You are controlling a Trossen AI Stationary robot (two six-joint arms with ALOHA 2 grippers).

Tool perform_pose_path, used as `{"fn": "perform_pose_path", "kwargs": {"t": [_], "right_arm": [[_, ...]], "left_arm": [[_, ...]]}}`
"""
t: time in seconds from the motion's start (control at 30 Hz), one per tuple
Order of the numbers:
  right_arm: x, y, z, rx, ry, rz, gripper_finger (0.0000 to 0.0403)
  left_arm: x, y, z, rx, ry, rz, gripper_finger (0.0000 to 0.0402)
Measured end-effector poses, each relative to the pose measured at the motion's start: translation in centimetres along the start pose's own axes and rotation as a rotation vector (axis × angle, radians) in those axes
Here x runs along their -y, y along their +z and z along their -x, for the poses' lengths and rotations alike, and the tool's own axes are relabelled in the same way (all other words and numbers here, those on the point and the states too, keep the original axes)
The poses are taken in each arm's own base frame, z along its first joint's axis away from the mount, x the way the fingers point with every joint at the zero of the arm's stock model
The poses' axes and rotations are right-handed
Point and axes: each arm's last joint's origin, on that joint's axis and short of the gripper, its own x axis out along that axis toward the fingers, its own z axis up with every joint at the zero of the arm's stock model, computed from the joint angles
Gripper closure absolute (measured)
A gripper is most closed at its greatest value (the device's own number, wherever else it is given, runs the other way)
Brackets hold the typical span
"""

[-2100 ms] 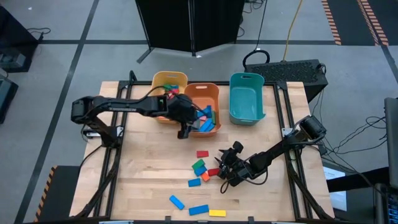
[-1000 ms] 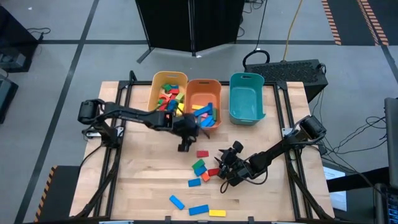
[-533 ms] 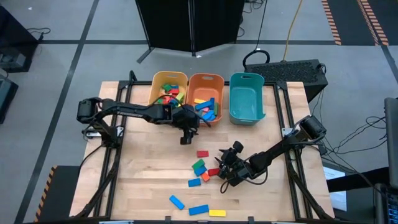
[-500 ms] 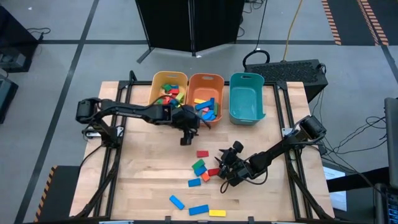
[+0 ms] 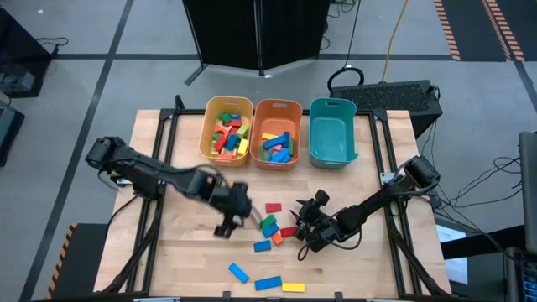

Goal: Sort blocks by size
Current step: Put the blue rectangle block into the orange bin

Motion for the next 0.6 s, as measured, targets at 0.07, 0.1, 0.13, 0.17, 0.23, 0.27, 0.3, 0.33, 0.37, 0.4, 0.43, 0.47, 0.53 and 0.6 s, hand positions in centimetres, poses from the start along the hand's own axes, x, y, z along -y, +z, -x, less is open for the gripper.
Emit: {"fn": "perform_pose_path", "kwargs": {"t": [0.07, 0.1, 0.13, 0.17, 0.23, 0.27, 0.3, 0.33, 0.37, 0.4, 0.43, 0.47, 0.53, 0.6], "right_arm": [[0.0, 0.0, 0.0, 0.000, 0.000, 0.005, 0.0222], [0.0, 0.0, 0.0, 0.002, 0.000, 0.006, 0.0222], [0.0, 0.0, 0.0, 0.006, -0.003, 0.005, 0.0222], [0.0, 0.1, 0.0, 0.011, -0.008, 0.006, 0.0222], [0.0, 0.1, 0.0, 0.017, -0.014, 0.011, 0.0222], [0.0, 0.1, 0.0, 0.018, -0.014, 0.011, 0.0222], [0.0, 0.1, 0.0, 0.018, -0.014, 0.013, 0.0222], [0.0, 0.1, 0.0, 0.018, -0.014, 0.014, 0.0222], [0.0, 0.1, 0.0, 0.018, -0.014, 0.014, 0.0222], [0.0, 0.1, 0.0, 0.018, -0.014, 0.014, 0.0222], [0.0, 0.1, 0.0, 0.018, -0.014, 0.014, 0.0222], [0.0, 0.1, 0.0, 0.018, -0.014, 0.014, 0.0222], [0.0, 0.1, 0.0, 0.018, -0.014, 0.015, 0.0222], [0.0, 0.1, 0.0, 0.018, -0.015, 0.014, 0.0222]], "left_arm": [[1.9, 0.0, -0.1, 0.003, -0.037, -0.028, 0.0149], [2.7, 0.0, -0.2, 0.011, -0.053, -0.046, 0.0149], [3.4, 0.0, -0.3, 0.026, -0.066, -0.065, 0.0149], [4.2, 0.0, -0.5, 0.043, -0.080, -0.084, 0.0149], [5.4, -0.2, -0.8, 0.074, -0.103, -0.119, 0.0149], [6.0, -0.4, -1.0, 0.089, -0.116, -0.134, 0.0149], [6.5, -0.5, -1.2, 0.102, -0.127, -0.148, 0.0149], [6.9, -0.7, -1.5, 0.110, -0.136, -0.158, 0.0149], [7.2, -0.8, -1.8, 0.118, -0.144, -0.166, 0.0149], [7.6, -1.0, -2.1, 0.119, -0.151, -0.176, 0.0149], [7.9, -1.4, -2.4, 0.116, -0.156, -0.184, 0.0149], [8.2, -1.6, -2.7, 0.118, -0.160, -0.192, 0.0149], [8.8, -1.9, -3.3, 0.128, -0.174, -0.208, 0.0149], [9.3, -2.3, -4.0, 0.104, -0.183, -0.213, 0.0149]]}}
